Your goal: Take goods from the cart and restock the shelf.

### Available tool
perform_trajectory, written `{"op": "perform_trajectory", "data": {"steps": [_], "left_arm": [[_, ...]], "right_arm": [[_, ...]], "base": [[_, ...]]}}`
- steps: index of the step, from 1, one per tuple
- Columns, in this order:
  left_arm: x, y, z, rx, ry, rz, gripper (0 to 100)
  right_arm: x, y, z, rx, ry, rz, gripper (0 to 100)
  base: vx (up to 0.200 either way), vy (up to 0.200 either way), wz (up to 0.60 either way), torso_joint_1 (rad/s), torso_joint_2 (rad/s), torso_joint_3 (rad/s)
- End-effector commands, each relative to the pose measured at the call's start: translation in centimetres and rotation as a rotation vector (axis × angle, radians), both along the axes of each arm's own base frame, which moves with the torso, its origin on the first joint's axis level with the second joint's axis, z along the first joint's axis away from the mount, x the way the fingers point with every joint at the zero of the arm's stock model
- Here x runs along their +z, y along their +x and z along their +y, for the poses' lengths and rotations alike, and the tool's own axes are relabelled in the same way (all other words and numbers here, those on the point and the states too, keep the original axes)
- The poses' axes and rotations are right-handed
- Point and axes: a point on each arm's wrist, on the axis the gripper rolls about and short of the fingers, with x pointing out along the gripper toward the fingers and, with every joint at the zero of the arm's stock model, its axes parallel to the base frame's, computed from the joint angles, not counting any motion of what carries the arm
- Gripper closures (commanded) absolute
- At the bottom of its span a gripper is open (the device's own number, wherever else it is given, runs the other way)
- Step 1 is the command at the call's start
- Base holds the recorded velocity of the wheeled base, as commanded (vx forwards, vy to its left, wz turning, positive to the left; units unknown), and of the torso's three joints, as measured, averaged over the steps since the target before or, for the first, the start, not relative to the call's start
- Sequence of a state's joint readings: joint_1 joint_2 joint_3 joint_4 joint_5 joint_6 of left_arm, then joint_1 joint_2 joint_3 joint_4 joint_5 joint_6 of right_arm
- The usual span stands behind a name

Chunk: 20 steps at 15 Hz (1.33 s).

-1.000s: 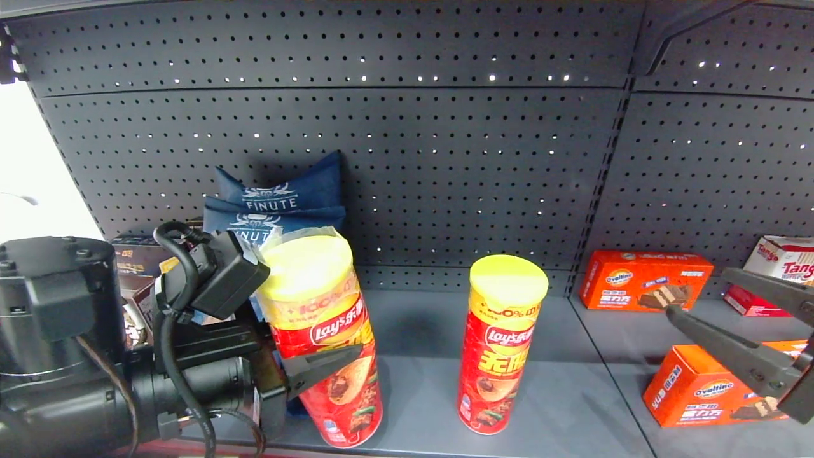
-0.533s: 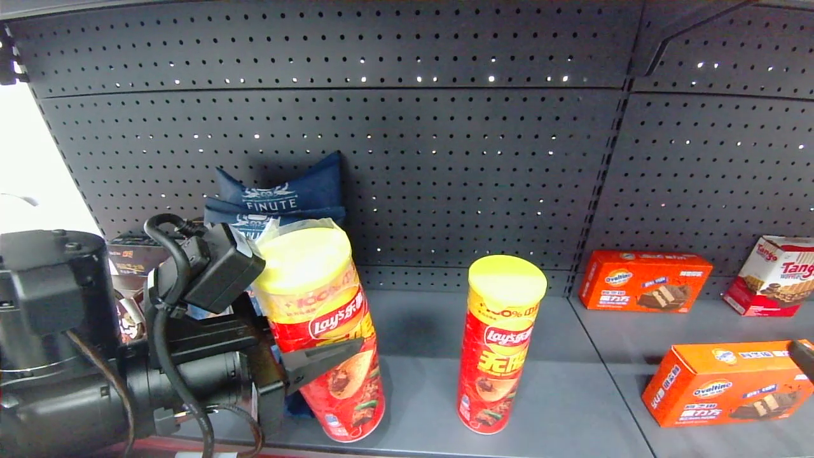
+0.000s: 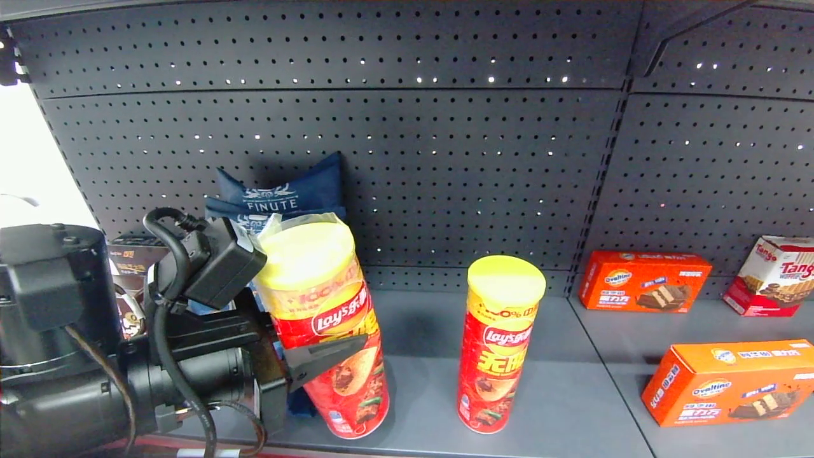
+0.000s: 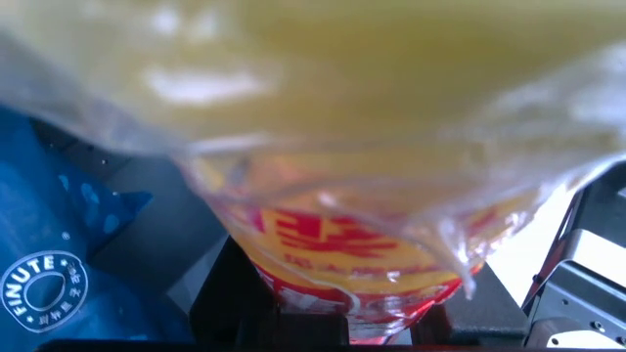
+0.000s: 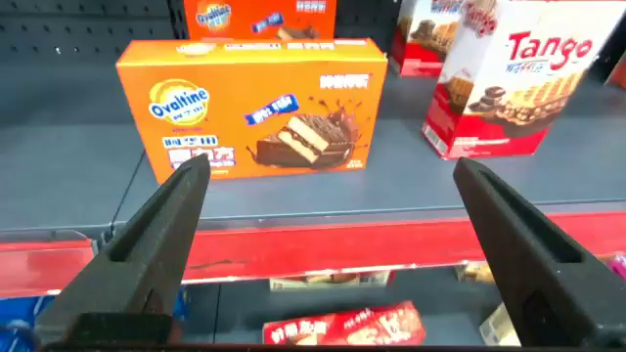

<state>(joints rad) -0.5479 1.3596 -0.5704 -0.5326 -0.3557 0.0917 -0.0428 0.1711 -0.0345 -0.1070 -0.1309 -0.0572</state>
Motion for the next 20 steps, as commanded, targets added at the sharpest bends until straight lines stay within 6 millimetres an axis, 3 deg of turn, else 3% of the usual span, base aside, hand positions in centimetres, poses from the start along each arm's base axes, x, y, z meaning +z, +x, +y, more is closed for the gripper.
{"op": "perform_trajectory", "data": {"steps": [1, 5, 7, 10, 12, 16, 20], "left_arm": [[0.1, 0.1, 0.0, 0.002, -0.003, -0.002, 100], [-0.2, 0.0, 0.2, 0.006, 0.003, 0.005, 100], [-0.1, 0.0, 0.1, 0.005, 0.001, 0.001, 100], [0.2, 0.1, 0.1, 0.005, -0.007, -0.008, 100], [0.3, 0.1, 0.1, 0.005, -0.008, -0.012, 100], [0.5, 0.1, 0.0, -0.016, -0.017, -0.015, 100], [1.0, 0.6, -0.3, -0.038, -0.026, -0.018, 100]], "right_arm": [[-1.4, -0.6, 0.2, 0.020, -0.009, -0.019, 0], [-1.5, -0.6, 0.5, 0.180, 0.000, -0.010, 0], [-1.5, -0.6, 0.4, 0.136, 0.018, -0.008, 0], [-1.5, -0.7, -0.1, -0.100, 0.027, -0.016, 0], [-1.5, -0.7, -0.1, -0.084, 0.012, -0.013, 0], [-1.5, -0.7, 0.6, 0.193, 0.006, 0.004, 0], [-1.6, -0.7, 0.1, -0.017, 0.060, 0.002, 0]], "base": [[0.000, 0.000, 0.00, 0.000, 0.00, 0.000], [0.000, 0.000, 0.00, 0.000, 0.00, 0.000], [0.000, 0.000, 0.00, 0.000, 0.00, 0.000], [0.000, 0.000, 0.00, 0.000, 0.00, 0.000], [0.000, 0.000, 0.00, 0.000, 0.00, 0.000], [0.000, 0.000, 0.00, 0.000, 0.00, 0.000], [0.000, 0.000, 0.00, 0.000, 0.00, 0.000]]}}
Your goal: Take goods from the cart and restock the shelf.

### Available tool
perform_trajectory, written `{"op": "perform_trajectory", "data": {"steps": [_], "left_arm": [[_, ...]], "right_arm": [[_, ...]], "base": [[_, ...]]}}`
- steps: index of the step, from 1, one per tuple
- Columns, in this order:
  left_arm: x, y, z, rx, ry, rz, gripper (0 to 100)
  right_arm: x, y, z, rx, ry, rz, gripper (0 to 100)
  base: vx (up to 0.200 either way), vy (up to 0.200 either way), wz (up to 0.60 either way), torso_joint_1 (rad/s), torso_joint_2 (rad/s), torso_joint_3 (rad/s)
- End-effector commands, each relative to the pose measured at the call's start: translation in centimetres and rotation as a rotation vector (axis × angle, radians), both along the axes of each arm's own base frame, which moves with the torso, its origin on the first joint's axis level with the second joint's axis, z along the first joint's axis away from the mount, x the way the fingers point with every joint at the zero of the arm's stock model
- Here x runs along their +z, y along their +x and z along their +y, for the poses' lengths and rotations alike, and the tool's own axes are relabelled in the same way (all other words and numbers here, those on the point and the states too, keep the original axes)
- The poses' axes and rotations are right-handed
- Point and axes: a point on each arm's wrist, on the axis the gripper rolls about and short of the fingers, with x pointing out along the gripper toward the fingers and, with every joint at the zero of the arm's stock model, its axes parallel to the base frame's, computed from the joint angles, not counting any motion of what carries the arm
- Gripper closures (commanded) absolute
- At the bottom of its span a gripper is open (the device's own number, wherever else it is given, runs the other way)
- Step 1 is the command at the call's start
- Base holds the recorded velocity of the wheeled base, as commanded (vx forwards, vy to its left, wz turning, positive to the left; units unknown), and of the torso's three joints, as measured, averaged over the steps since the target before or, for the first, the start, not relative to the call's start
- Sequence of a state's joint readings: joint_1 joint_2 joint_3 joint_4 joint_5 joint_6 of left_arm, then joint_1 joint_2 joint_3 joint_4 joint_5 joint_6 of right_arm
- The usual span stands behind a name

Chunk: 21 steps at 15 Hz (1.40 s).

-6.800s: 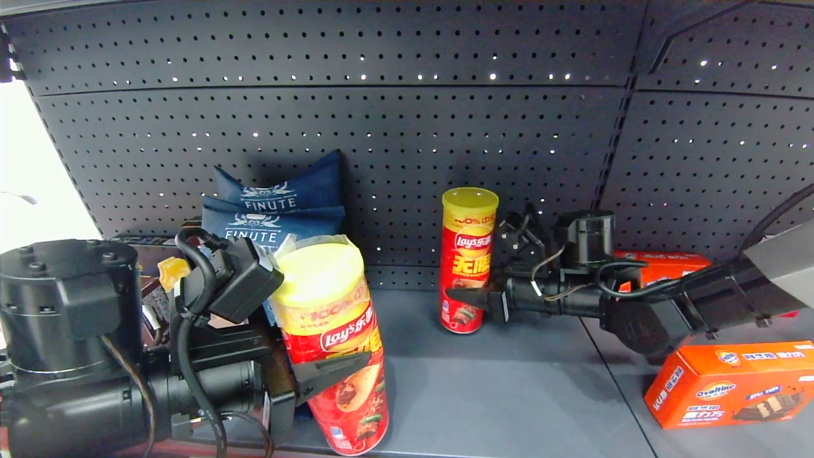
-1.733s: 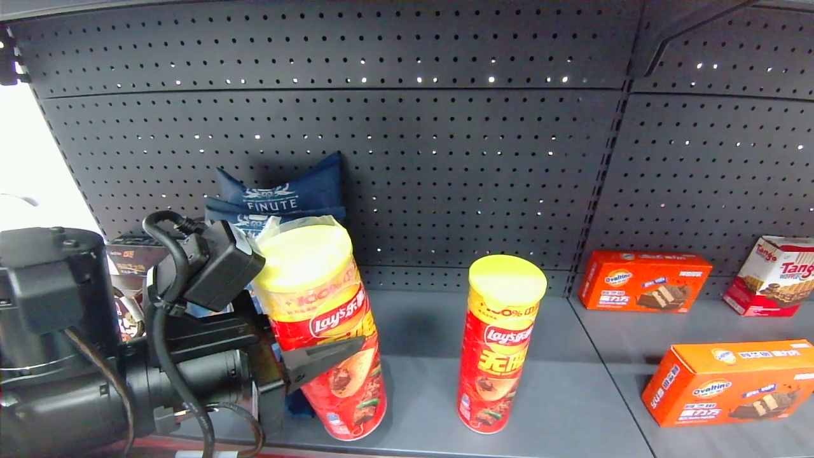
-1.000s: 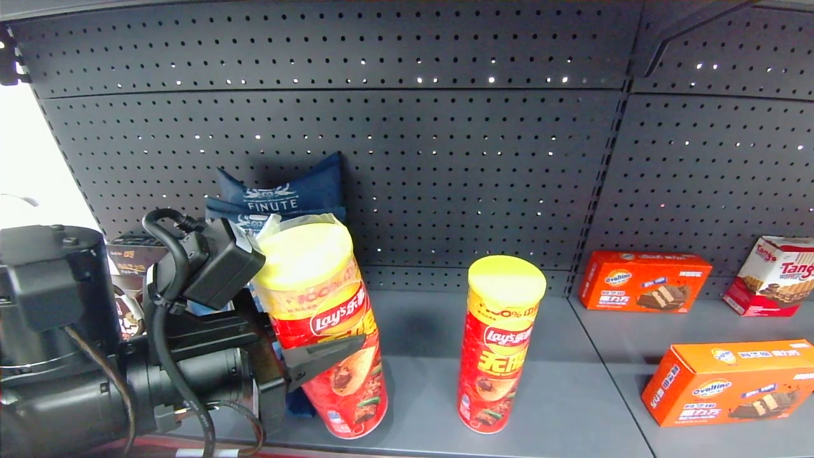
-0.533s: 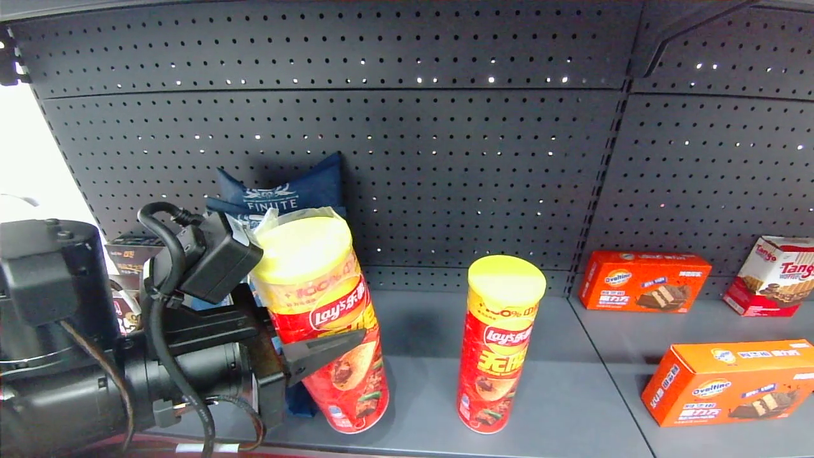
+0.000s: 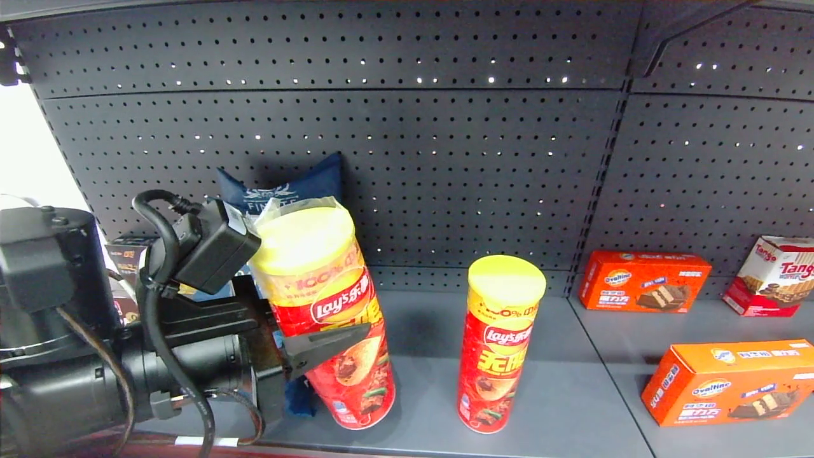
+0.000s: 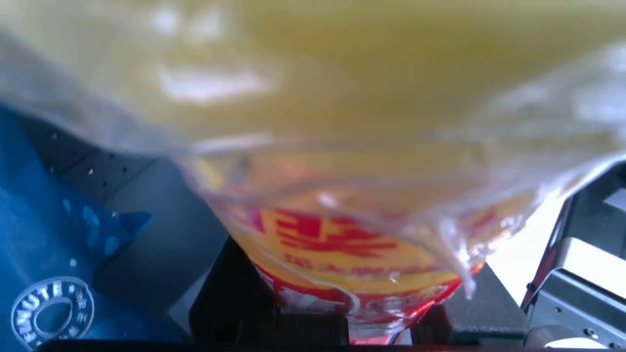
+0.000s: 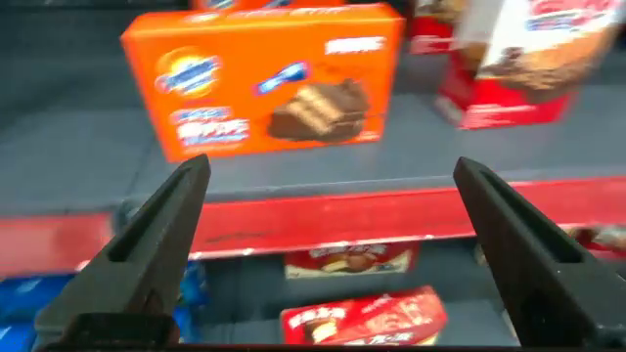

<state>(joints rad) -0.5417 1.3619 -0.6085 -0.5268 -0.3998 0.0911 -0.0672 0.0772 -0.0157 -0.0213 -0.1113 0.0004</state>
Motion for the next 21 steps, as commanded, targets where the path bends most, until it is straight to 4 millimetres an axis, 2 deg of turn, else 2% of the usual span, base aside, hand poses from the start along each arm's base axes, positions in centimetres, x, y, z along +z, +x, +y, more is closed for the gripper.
{"op": "perform_trajectory", "data": {"steps": [1, 5, 10, 15, 19, 21], "left_arm": [[-0.1, 0.6, -0.3, -0.012, 0.002, 0.011, 100], [-0.6, 1.8, -0.7, -0.019, 0.008, 0.032, 100], [-0.9, 3.3, -1.0, -0.029, 0.008, 0.046, 100], [-1.4, 3.8, -1.2, -0.030, 0.019, 0.061, 100], [-0.3, 6.2, -1.2, -0.035, -0.010, 0.034, 100], [-0.6, 6.5, -1.2, -0.063, -0.013, 0.048, 100]], "right_arm": [[0.0, 0.1, 0.0, -0.013, -0.003, -0.008, 0], [-0.2, 0.2, 0.4, 0.168, -0.010, -0.004, 0], [-0.7, 0.1, 0.3, 0.127, 0.005, 0.047, 0], [-0.7, 0.1, 0.3, 0.126, 0.011, 0.047, 0], [-0.7, 0.1, 0.3, 0.126, 0.011, 0.047, 0], [-0.7, 0.1, 0.3, 0.126, 0.011, 0.047, 0]], "base": [[0.000, 0.000, 0.00, 0.000, 0.00, 0.000], [0.000, 0.000, 0.00, 0.000, 0.00, 0.000], [0.000, 0.000, 0.00, 0.000, 0.00, 0.000], [0.000, 0.000, 0.00, 0.000, 0.00, 0.000], [0.000, 0.000, 0.00, 0.000, 0.00, 0.000], [0.000, 0.000, 0.00, 0.000, 0.00, 0.000]]}}
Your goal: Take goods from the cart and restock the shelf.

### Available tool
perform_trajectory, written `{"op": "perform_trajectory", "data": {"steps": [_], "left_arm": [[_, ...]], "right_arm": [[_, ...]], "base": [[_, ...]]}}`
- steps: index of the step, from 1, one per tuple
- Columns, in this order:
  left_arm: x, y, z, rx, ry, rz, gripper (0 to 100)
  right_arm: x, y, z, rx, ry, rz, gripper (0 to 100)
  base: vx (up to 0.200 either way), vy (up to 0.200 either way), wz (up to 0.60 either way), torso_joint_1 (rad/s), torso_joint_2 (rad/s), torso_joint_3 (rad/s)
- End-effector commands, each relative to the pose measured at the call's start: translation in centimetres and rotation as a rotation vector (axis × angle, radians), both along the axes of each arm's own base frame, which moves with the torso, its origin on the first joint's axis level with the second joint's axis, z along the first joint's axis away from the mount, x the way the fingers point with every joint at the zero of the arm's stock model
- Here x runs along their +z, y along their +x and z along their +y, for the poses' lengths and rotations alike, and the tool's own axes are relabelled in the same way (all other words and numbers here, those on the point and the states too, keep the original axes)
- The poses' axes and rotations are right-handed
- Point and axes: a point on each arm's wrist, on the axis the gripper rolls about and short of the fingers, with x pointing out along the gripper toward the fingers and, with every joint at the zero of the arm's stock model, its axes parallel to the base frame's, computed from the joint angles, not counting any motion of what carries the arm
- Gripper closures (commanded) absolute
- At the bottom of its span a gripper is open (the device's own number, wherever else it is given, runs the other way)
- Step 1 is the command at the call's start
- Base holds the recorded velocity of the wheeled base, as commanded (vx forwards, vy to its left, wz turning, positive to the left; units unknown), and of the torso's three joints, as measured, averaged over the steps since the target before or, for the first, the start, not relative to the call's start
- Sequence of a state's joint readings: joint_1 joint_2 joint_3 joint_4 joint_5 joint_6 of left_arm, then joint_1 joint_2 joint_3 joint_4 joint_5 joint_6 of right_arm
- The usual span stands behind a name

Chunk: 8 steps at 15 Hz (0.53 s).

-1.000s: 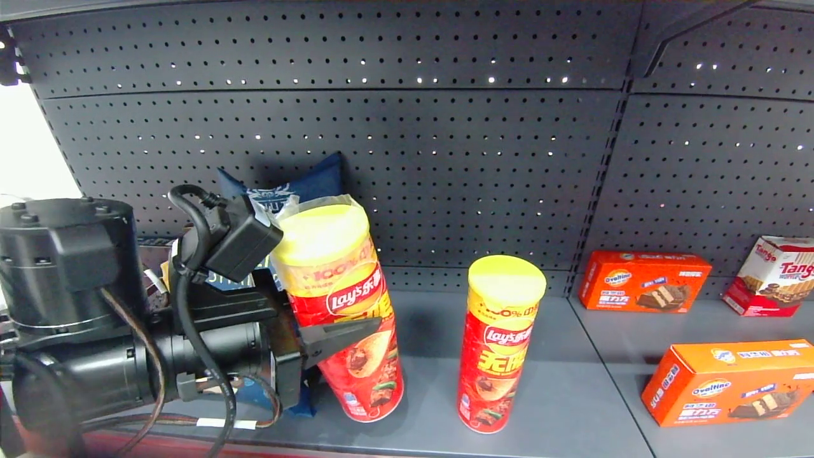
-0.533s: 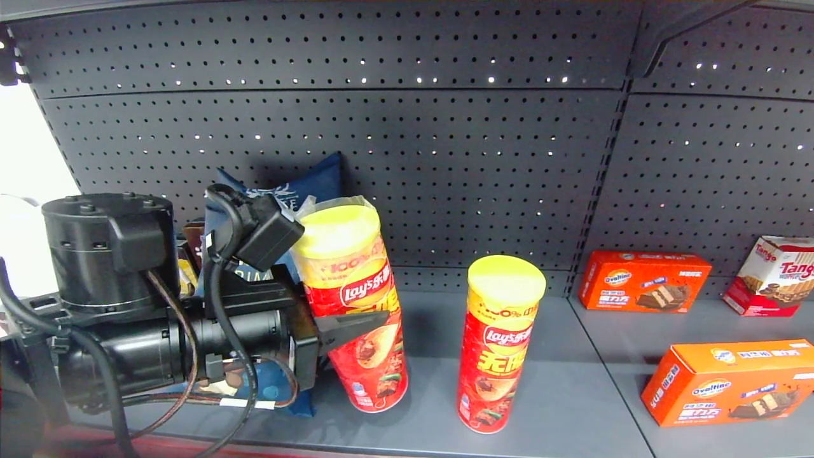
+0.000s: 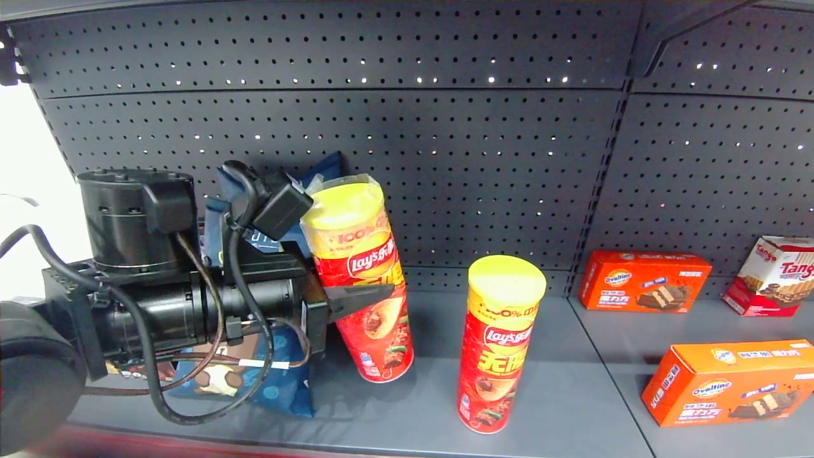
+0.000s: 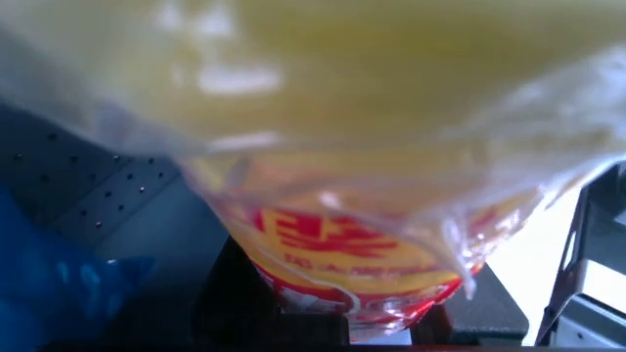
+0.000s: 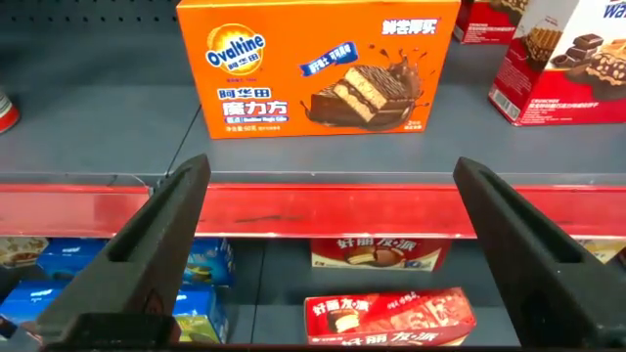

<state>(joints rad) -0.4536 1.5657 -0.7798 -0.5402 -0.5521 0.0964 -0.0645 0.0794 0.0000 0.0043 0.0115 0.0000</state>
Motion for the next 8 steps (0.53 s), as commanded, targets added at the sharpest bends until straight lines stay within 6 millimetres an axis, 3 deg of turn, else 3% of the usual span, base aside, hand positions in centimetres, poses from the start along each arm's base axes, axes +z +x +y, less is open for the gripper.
{"op": "perform_trajectory", "data": {"steps": [1, 8], "left_arm": [[-0.7, 0.7, 0.4, -0.006, 0.004, 0.028, 100], [0.0, 2.5, 0.0, -0.056, -0.011, -0.016, 100]], "right_arm": [[0.0, 0.0, 0.0, 0.001, 0.000, 0.004, 0], [0.0, 0.0, 0.0, 0.001, 0.000, 0.004, 0]], "base": [[0.000, 0.000, 0.00, 0.000, 0.00, 0.000], [0.000, 0.000, 0.00, 0.000, 0.00, 0.000]]}}
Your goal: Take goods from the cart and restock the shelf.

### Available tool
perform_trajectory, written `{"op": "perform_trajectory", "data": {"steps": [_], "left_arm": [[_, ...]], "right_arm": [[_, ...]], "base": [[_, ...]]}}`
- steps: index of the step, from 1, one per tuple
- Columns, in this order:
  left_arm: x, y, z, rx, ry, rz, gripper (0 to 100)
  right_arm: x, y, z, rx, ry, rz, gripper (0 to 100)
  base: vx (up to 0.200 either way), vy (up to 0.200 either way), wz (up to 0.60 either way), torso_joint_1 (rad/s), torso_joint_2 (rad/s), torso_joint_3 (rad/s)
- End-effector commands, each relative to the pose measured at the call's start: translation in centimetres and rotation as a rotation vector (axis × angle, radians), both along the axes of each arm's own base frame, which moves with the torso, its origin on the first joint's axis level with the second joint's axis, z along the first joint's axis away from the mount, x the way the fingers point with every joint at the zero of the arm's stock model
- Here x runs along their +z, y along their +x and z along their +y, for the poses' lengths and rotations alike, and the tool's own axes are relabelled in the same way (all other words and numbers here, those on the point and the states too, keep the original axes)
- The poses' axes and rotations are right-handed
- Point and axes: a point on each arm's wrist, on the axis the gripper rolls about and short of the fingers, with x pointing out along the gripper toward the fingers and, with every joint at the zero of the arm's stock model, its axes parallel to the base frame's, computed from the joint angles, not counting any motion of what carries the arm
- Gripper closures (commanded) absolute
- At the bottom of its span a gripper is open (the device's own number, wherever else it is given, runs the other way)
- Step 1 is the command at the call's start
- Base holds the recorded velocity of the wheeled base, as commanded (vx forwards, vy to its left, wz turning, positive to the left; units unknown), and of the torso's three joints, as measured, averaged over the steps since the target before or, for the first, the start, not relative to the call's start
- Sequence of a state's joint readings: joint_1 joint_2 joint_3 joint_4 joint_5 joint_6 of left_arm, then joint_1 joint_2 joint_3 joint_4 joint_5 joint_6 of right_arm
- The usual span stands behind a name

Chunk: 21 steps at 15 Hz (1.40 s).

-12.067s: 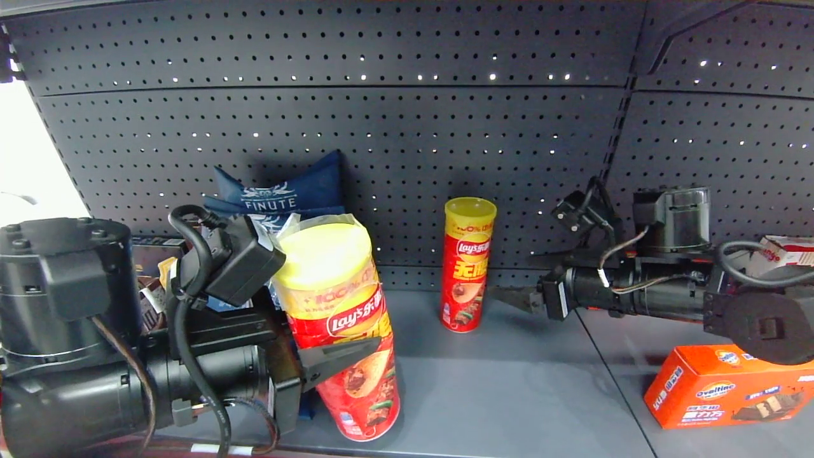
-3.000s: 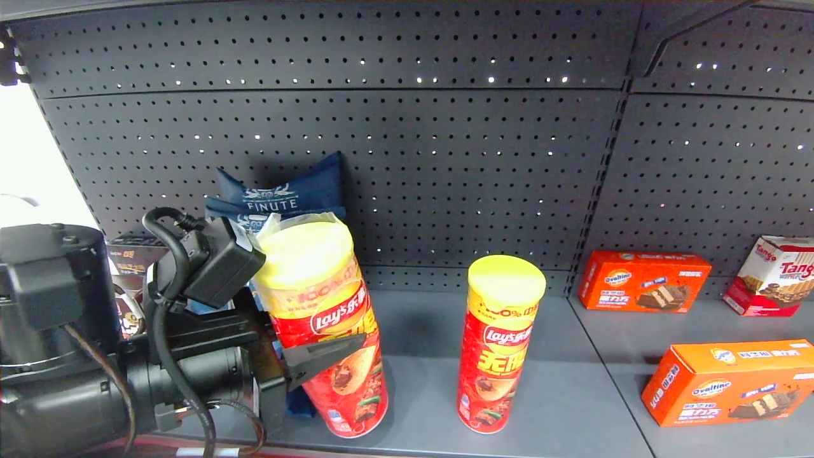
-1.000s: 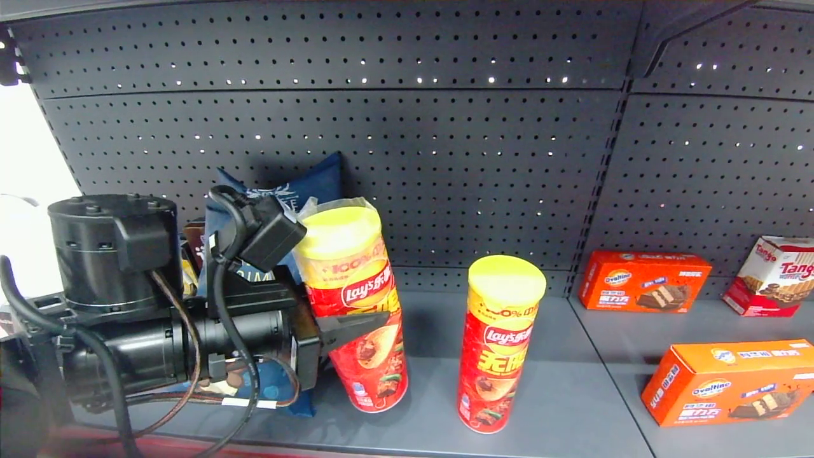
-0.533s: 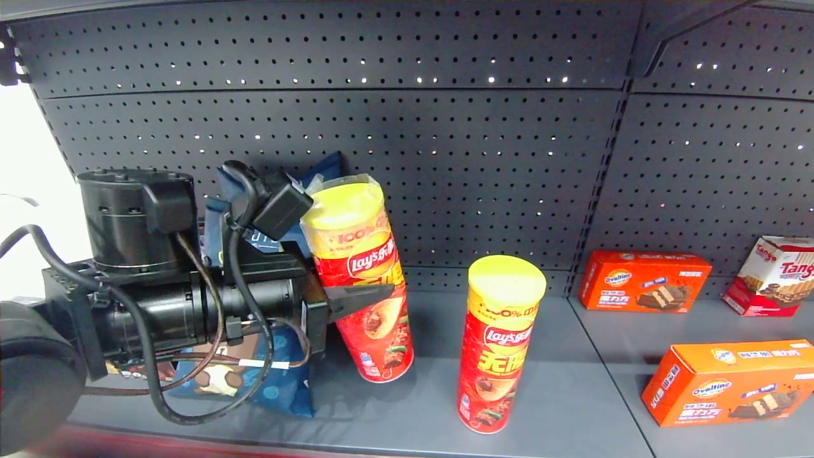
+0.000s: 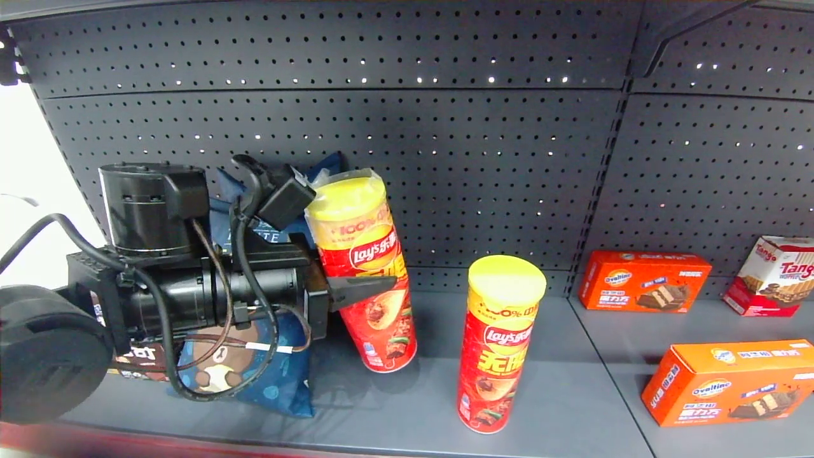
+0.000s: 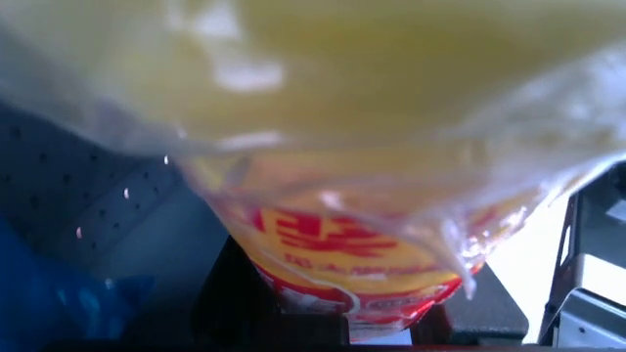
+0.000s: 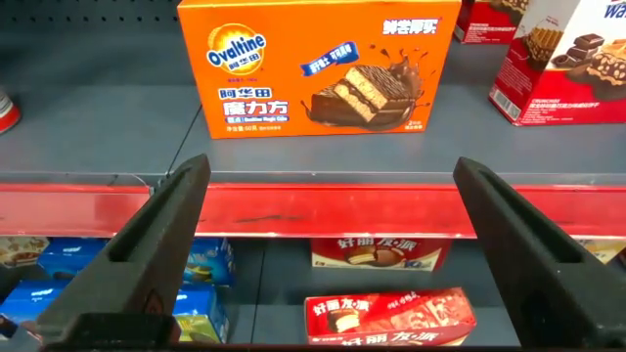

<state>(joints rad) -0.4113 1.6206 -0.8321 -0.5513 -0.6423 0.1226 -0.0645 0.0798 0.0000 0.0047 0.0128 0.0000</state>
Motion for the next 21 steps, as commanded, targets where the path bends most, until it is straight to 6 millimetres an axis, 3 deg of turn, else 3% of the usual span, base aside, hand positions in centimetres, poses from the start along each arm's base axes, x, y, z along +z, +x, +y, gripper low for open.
{"op": "perform_trajectory", "data": {"steps": [1, 5, 8, 13, 21], "left_arm": [[-0.5, 1.6, -0.6, -0.009, 0.025, -0.015, 100], [-1.4, 3.1, -1.4, -0.033, 0.088, -0.025, 100], [0.6, 4.2, -1.9, -0.046, 0.118, 0.028, 100], [1.0, 6.1, -3.7, -0.099, 0.147, -0.024, 100], [-0.5, 8.1, -4.9, -0.150, 0.138, -0.006, 100]], "right_arm": [[0.0, 0.0, 0.0, 0.001, 0.000, 0.003, 0], [0.0, 0.0, 0.0, 0.000, 0.000, 0.003, 0], [0.0, 0.0, 0.0, 0.000, 0.000, 0.003, 0], [0.0, 0.0, 0.0, 0.000, 0.000, 0.003, 0], [0.0, 0.0, 0.0, 0.001, 0.000, 0.003, 0]], "base": [[0.000, 0.000, 0.00, 0.000, 0.00, 0.000], [0.000, 0.000, 0.00, 0.000, 0.00, 0.000], [0.000, 0.000, 0.00, 0.000, 0.00, 0.000], [0.000, 0.000, 0.00, 0.000, 0.00, 0.000], [0.000, 0.000, 0.00, 0.000, 0.00, 0.000]]}}
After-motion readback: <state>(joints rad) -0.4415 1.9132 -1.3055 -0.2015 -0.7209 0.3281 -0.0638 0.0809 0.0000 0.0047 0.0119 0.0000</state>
